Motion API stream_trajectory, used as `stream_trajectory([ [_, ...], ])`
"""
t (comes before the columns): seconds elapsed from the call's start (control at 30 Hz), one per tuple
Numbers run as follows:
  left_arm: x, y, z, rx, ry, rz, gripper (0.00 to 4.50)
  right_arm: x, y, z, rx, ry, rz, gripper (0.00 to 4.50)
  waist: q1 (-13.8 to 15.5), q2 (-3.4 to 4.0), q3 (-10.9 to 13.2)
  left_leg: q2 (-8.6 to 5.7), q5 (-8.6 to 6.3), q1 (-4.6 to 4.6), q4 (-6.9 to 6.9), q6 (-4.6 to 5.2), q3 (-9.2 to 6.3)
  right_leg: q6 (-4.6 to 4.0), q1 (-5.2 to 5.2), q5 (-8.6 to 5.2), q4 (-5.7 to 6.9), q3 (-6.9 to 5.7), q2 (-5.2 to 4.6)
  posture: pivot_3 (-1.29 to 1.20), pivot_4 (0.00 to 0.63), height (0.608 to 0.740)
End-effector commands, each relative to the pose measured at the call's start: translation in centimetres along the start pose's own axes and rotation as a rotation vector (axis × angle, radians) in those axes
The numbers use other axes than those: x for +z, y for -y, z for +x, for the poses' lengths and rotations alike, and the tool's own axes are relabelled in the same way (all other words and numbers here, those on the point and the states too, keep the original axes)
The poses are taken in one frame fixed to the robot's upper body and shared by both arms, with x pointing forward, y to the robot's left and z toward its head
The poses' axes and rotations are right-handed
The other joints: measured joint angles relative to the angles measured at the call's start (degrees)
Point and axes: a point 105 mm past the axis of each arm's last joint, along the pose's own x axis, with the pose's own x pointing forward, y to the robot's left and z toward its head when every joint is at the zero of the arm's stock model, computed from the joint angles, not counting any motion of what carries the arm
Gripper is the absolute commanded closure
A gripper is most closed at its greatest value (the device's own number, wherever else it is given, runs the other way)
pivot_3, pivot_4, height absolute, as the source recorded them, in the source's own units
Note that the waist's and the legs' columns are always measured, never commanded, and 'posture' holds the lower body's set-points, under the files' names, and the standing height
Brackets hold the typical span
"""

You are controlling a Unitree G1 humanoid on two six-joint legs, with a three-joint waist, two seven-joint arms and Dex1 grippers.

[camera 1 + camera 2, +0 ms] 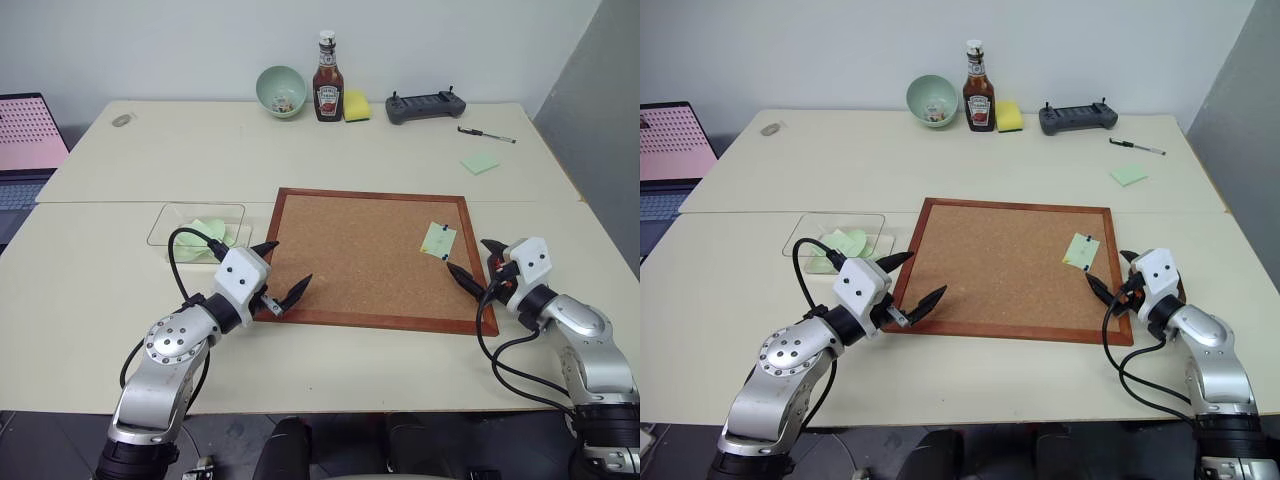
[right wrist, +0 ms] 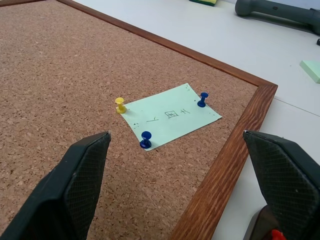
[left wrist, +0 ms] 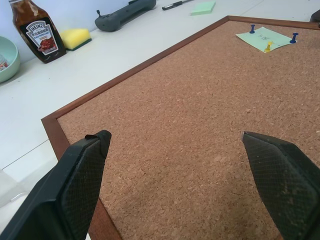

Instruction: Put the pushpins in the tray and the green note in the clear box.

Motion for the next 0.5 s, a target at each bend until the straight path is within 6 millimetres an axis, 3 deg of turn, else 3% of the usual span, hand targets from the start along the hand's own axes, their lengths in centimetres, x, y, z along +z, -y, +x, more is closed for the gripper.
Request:
stream_trajectory([
  [0.03, 1.09, -0.41, 0.05, 0.019, 0.047, 0.006, 0.04, 1.17, 0.55, -0.34, -0.021, 0.034, -0.033, 0.0, 0.0, 0.0, 0.0, 0.0, 0.0, 0.0, 0.0, 0.0, 0.0, 0.0, 0.0, 0.0, 0.0, 0.0, 0.0, 0.0, 0.15, 0.74],
  [0.5, 1.41, -0.52, 0.01, -0.017, 0.05, -0.039, 0.04, 1.12, 0.18, -0.36, -0.004, 0.033, -0.021, 0.0, 0.0, 0.0, 0.0, 0.0, 0.0, 0.0, 0.0, 0.0, 0.0, 0.0, 0.0, 0.0, 0.0, 0.0, 0.0, 0.0, 0.15, 0.74],
])
